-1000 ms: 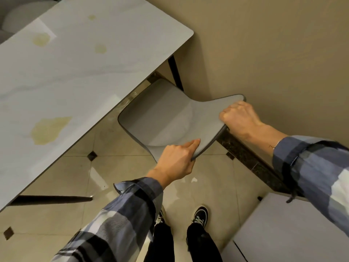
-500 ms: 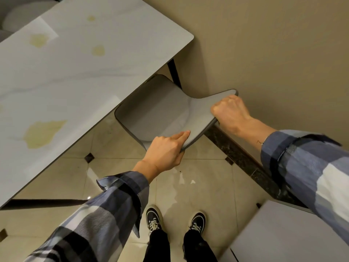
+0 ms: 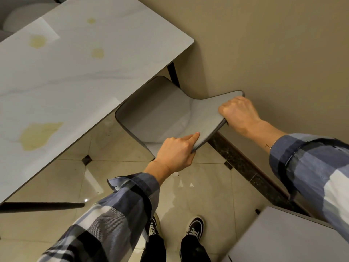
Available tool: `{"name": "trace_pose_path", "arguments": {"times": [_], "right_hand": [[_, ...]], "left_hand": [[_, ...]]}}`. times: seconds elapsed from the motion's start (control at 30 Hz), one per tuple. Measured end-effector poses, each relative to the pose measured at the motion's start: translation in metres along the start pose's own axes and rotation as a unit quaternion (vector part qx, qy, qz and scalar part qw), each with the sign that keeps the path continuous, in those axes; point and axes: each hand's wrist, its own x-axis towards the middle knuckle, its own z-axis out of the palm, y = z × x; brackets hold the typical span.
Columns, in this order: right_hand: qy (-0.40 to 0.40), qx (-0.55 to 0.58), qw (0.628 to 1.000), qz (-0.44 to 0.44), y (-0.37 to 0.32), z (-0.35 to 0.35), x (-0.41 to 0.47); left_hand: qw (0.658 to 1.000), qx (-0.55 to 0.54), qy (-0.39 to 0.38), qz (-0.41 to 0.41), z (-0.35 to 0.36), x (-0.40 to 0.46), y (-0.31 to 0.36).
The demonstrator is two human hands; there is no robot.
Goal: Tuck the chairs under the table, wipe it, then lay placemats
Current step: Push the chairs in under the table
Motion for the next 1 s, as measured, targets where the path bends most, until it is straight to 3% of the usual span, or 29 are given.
{"name": "trace_pose_path", "arguments": {"times": [0.33,0.47,0.67,0.8,1.0], "right_hand": [[-0.026,0.02,0.995,0.095,-0.034,-0.013,-0.006],[-0.02,0.032,0.996,0.083,-0.052,-0.02,-0.019],[0.017,0.135,0.981,0.139,-0.117,-0.032,-0.064],[-0.011,0.201,0.956,0.214,-0.17,-0.074,-0.097],[-0.039,0.227,0.935,0.271,-0.23,-0.123,-0.148]], "left_hand": [[0.998,-0.003,-0.035,-0.057,-0.013,-0.017,-0.003],[0.993,-0.04,-0.071,-0.089,-0.019,-0.023,0.001],[0.982,-0.07,-0.136,-0.112,-0.028,-0.065,-0.011],[0.982,-0.032,-0.171,-0.075,-0.054,-0.091,-0.023],[0.986,0.006,-0.164,0.015,-0.09,-0.133,-0.008]]}}
